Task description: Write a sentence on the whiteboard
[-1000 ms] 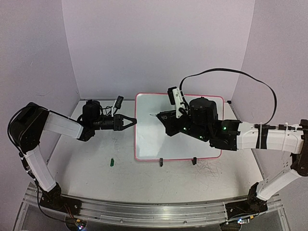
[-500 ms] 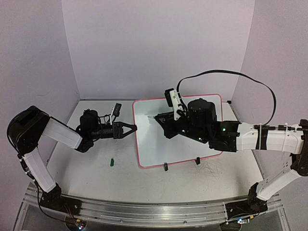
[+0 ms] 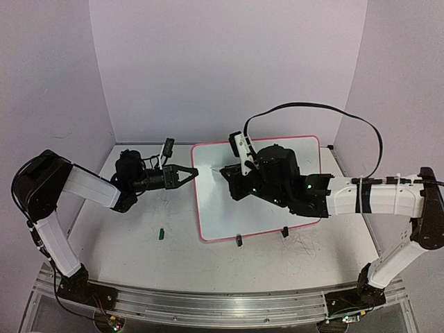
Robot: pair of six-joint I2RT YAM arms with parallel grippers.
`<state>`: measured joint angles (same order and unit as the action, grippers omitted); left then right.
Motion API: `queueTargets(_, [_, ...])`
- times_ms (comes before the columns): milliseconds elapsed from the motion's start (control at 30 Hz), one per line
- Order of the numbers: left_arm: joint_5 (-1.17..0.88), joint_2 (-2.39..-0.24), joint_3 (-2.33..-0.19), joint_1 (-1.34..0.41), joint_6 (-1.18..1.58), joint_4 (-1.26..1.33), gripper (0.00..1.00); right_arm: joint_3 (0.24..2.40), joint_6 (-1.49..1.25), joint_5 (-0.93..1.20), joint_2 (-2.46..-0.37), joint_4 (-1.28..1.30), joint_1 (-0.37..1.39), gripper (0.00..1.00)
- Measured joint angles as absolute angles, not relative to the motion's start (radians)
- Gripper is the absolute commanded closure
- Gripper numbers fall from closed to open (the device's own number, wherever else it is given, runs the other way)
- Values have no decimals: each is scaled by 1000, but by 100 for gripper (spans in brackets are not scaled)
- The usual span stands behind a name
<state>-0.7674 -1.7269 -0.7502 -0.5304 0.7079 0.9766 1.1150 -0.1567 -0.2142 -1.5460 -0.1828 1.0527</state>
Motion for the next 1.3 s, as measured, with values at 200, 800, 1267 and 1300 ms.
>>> queueTargets(200, [-776,-1738,-751,-530,694,981,96,1150,-132,-215,-1584,-196,1053,100])
queueTargets(800, [-787,-1740,-751,-529,651,995,100,1168,-101,-190,-1649,-225,1059,100])
queueTargets(1267, [-787,-1740,-751,-529,651,995,100,1184,-96,-194,-1681,-233,1077,100])
queueTargets(1300, [-788,-1740,-751,-529,651,995,100,1184,-96,-194,-1682,-233,1077,100])
